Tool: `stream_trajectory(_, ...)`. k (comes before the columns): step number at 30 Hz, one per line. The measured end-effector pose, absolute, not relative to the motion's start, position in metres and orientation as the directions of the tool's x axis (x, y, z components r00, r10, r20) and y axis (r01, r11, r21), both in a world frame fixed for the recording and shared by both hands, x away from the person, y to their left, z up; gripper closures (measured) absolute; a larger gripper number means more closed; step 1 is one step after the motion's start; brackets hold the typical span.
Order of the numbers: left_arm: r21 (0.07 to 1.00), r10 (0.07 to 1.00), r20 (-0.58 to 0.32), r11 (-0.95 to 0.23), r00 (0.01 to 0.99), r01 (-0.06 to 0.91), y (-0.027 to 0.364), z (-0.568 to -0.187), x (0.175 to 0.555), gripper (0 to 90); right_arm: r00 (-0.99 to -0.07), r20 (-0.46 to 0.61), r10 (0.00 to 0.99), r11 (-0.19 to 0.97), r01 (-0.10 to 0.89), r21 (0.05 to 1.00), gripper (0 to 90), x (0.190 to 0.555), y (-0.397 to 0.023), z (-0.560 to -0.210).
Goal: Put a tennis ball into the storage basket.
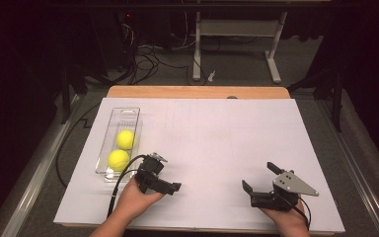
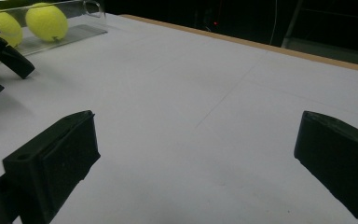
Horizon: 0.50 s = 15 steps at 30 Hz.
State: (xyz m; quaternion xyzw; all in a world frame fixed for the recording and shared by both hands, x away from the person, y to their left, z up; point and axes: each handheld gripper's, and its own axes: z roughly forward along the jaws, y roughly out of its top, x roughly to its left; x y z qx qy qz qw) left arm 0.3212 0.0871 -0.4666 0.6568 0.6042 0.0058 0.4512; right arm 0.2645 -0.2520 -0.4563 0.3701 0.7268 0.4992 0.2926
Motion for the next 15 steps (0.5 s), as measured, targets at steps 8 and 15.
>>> stream_trajectory(8,0.655,0.752,-0.566,0.159,0.339,0.739,0.088,-0.465,0.318,0.3,-0.555,-0.059,0.83,0.233,0.248,0.94,0.3,0.264,-0.25,-0.457)
stream_trajectory(15,0.696,0.682,-0.617,0.239,0.393,0.677,0.098,-0.454,0.315,0.3,-0.553,-0.062,0.831,0.235,0.248,0.94,0.3,0.264,-0.25,-0.457)
